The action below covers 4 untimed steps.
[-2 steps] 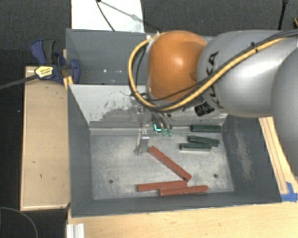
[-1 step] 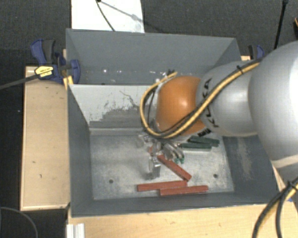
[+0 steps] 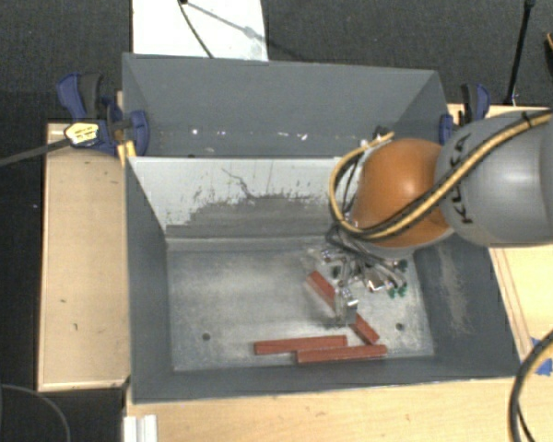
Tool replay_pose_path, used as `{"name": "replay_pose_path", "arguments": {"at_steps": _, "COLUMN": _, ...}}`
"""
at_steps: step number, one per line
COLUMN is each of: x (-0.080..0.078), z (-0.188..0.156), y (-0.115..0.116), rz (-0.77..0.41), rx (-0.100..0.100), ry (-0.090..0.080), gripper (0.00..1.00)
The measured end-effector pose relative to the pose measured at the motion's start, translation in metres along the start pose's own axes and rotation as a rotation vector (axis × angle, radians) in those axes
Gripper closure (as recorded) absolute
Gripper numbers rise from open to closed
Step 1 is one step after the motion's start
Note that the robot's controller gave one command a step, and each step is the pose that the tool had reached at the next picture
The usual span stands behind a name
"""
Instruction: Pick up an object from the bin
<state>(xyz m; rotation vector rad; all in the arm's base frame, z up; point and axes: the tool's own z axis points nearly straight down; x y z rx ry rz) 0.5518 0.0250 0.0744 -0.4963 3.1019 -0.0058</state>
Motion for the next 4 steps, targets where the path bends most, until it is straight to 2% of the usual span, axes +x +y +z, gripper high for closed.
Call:
{"name": "replay_pose_path", "arguments": {"at_steps": 1, "x": 0.019, "z": 0.004, "y": -0.06, "rz": 0.142, "rx": -0.002, "ry": 0.0, "gripper": 0.0}}
{"name": "replay_pose_path", "arguments": {"at_steps": 2, "x": 0.036, "z": 0.003, "y": -0.135, "rz": 0.214, "rx": 0.001, "ry": -0.006, "gripper": 0.0}}
{"name": "replay_pose_path", "arguments": {"at_steps": 3, "x": 0.034, "z": 0.004, "y": -0.13, "rz": 0.212, "rx": -0.003, "ry": -0.004, "gripper": 1.0}}
{"name": "replay_pose_path", "arguments": {"at_steps": 4, "x": 0.048, "z": -0.146, "y": -0.127, "rz": 0.225, "rx": 0.0, "ry": -0.009, "gripper": 1.0}}
